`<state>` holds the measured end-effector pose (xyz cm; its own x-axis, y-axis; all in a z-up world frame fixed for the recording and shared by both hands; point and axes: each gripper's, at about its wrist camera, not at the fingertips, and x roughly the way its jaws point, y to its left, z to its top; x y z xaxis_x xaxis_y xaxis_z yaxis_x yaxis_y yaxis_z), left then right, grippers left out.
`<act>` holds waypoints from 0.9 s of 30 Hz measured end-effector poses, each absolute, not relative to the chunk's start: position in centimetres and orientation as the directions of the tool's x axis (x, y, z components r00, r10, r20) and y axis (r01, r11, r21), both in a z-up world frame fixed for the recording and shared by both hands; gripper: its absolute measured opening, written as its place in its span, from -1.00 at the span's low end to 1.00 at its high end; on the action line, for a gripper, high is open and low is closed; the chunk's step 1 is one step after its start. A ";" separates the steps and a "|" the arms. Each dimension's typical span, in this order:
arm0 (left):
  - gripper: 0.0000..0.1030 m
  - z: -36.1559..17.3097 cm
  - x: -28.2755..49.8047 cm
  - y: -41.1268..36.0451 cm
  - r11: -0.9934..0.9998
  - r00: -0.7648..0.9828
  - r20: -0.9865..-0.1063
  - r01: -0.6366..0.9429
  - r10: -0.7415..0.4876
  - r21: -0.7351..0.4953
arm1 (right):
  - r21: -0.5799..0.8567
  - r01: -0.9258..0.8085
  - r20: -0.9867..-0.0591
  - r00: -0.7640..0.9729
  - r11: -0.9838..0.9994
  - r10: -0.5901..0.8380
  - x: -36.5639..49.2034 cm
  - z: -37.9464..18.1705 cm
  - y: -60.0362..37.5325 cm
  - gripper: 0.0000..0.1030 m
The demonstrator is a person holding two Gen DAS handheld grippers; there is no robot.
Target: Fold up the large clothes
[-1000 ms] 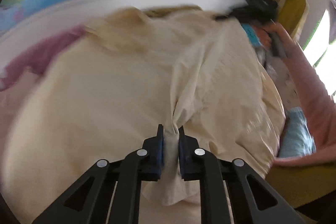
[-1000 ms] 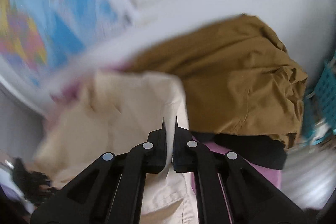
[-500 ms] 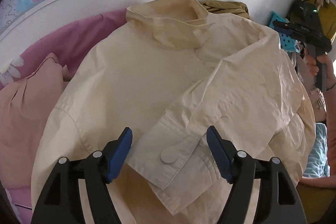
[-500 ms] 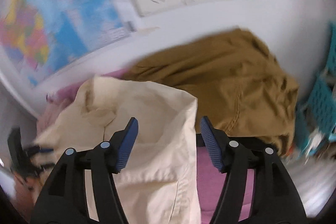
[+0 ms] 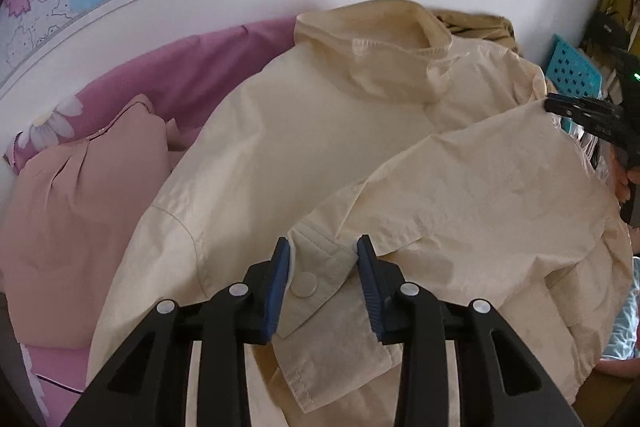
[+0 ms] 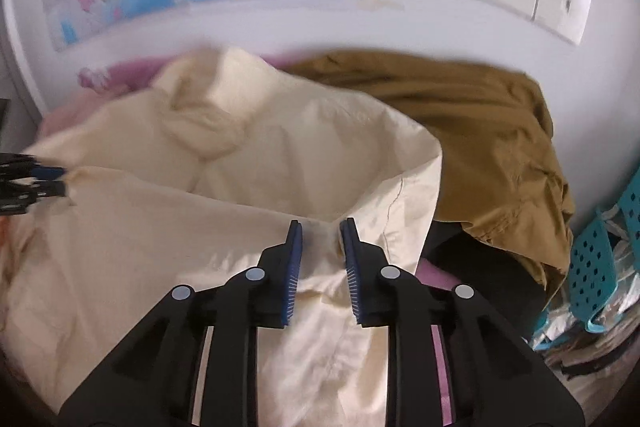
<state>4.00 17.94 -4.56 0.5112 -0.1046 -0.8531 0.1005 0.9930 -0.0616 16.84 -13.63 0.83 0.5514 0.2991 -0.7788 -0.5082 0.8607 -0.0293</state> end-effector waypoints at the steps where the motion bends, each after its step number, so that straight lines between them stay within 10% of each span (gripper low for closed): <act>1: -0.31 -4.6 4.1 17.8 0.993 0.508 -0.855 0.103 -0.101 -0.056 | -0.055 -0.501 -0.784 0.558 0.864 0.273 17.4 0.2 -13.4 -0.67; 9: -0.09 -5.2 3.8 17.6 0.993 0.487 -0.869 0.111 -0.081 -0.030 | -0.109 -0.464 -0.821 0.541 0.879 0.184 20.0 -2.3 -12.5 -0.58; 16: -0.04 -6.0 4.2 17.4 0.994 0.471 -0.879 0.106 -0.070 -0.022 | -0.007 -0.623 -0.721 0.545 0.782 0.428 12.4 4.4 -11.0 -0.10; 27: 0.43 -0.6 -0.6 18.9 0.989 0.592 -0.793 0.096 -0.145 -0.110 | 0.070 -0.722 -0.882 0.277 0.688 0.381 12.0 -5.6 -0.4 -0.21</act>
